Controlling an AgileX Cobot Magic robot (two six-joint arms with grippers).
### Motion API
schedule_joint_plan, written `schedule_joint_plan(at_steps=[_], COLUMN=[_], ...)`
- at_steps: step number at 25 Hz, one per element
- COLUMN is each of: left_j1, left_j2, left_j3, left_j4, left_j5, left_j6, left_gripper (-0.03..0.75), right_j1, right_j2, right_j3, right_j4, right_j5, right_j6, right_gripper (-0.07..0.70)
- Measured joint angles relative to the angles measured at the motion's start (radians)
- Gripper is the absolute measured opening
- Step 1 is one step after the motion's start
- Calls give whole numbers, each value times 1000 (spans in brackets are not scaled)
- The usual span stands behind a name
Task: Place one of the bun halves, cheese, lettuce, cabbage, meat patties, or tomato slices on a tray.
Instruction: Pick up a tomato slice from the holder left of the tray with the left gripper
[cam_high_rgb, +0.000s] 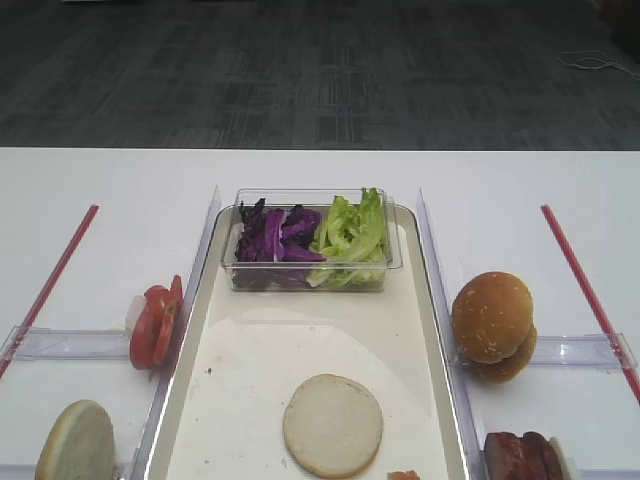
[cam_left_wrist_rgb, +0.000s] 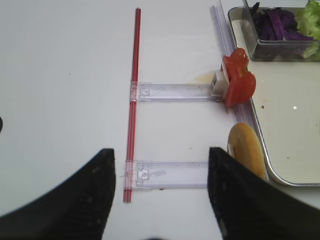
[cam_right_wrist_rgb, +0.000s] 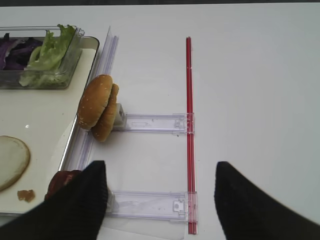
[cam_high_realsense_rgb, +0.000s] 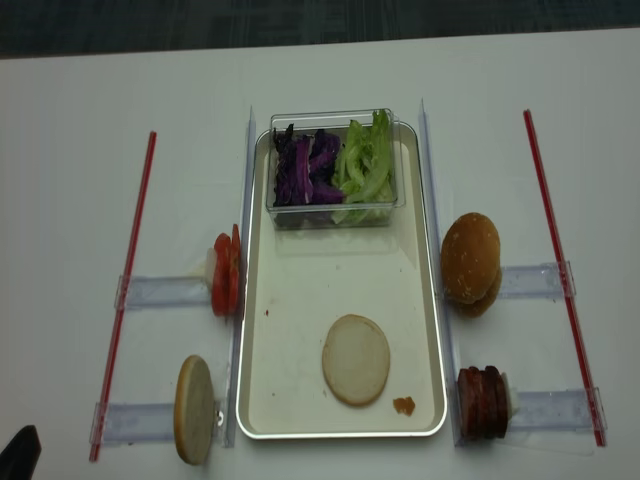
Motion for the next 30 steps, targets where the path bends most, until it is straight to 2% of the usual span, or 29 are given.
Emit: schedule_joint_plan(at_steps=[30], left_j1=[0], left_j2=[0], left_j3=[0], left_j4=[0], left_j5=[0], left_j6=[0], left_gripper=[420], right_j1=[0], right_j2=[0], right_j3=[0], right_j4=[0], right_j5=[0], right_j6=[0], right_gripper=[468])
